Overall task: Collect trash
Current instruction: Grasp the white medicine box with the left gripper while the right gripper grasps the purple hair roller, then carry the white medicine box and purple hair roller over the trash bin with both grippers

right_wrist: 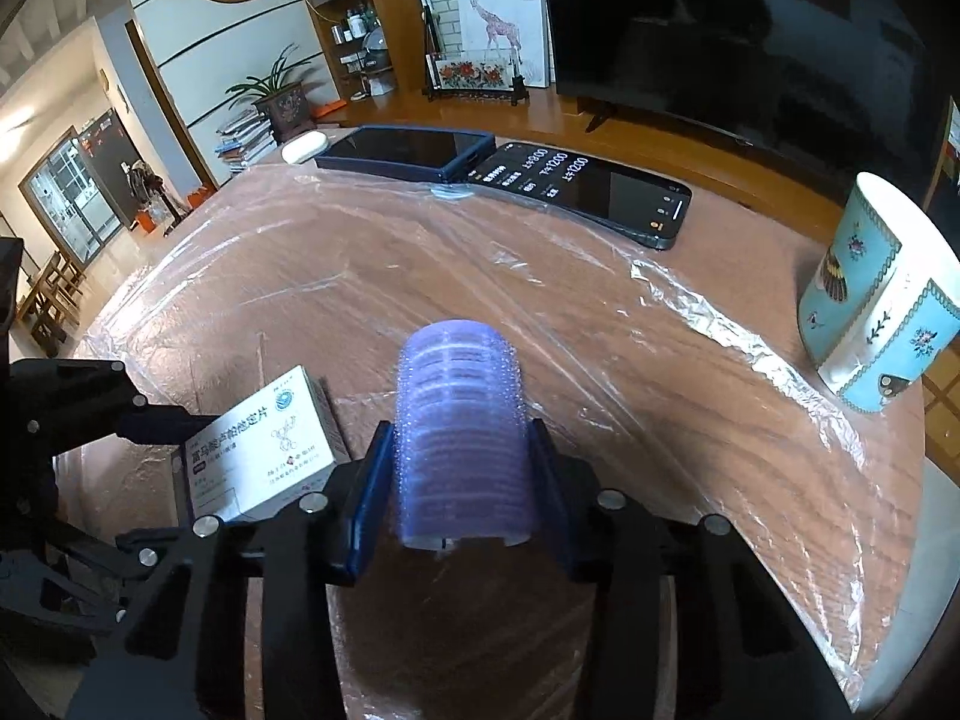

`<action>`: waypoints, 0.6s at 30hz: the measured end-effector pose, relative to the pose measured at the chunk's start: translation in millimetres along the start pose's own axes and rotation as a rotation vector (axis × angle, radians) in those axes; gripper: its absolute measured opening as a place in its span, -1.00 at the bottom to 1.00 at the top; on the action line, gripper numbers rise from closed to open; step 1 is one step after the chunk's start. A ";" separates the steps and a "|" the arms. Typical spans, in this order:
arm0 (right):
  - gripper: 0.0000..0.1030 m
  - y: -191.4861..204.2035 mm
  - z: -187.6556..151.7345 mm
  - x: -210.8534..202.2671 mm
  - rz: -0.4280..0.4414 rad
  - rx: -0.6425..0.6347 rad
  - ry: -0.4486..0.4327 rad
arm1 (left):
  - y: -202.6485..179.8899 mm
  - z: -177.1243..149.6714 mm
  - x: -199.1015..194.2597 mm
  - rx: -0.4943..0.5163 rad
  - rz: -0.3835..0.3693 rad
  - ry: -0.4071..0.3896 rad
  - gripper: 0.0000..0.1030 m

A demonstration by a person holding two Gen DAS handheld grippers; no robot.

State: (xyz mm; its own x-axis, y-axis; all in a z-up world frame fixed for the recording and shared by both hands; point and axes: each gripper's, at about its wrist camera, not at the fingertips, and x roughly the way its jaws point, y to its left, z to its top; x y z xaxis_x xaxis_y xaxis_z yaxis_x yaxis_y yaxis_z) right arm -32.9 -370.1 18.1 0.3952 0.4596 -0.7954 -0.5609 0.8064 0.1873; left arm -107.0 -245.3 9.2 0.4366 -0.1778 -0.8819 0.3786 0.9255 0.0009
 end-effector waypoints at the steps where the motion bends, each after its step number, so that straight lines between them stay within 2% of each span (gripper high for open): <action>1: -0.16 -0.2 -0.5 -1.8 0.004 0.004 -0.003 | 0.1 0.3 0.0 -0.005 -0.002 0.000 0.01; 10: -0.16 -6.1 -7.1 -19.4 0.093 0.128 -0.043 | 6.4 -2.6 -12.8 -0.061 -0.020 -0.033 0.00; 18: -0.16 9.9 -19.4 -35.3 0.086 0.164 -0.075 | 12.5 -7.3 -28.5 -0.091 -0.008 -0.071 0.00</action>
State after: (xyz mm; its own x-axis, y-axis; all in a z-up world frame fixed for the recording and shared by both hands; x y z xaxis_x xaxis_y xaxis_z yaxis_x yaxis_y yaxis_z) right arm -66.5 -385.5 36.8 0.4072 0.5510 -0.7284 -0.4711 0.8100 0.3493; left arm -120.7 -226.2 30.9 0.4918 -0.2055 -0.8461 0.3077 0.9501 -0.0519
